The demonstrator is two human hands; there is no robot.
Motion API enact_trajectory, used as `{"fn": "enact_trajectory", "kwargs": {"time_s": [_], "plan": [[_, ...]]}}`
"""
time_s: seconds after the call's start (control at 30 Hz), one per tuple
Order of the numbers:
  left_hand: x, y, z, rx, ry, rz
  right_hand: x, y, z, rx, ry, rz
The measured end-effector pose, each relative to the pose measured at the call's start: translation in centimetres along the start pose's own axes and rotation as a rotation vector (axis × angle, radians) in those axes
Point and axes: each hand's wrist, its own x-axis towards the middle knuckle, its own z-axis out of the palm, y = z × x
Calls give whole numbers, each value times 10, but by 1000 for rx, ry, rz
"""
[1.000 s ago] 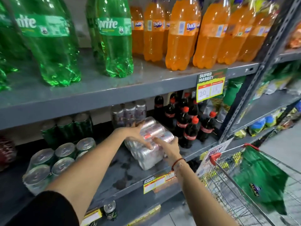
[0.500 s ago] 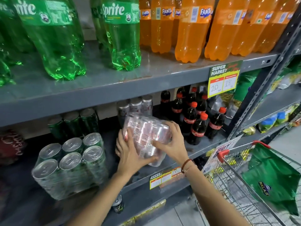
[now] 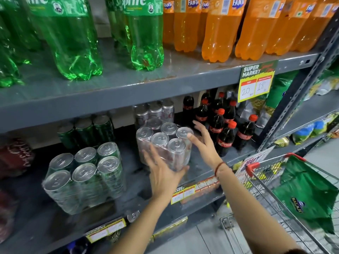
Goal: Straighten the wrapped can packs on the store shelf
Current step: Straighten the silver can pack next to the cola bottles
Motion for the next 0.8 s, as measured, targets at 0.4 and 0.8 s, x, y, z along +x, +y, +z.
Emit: {"fn": "enact_trajectory", "kwargs": {"time_s": [0.4,0.8], "plan": [[29,21,13,-44,-7,-6,-6,18,8,-144,25,128],[116,0,-87,539,-507,339,-81,9,85,-318,141,-63]]}}
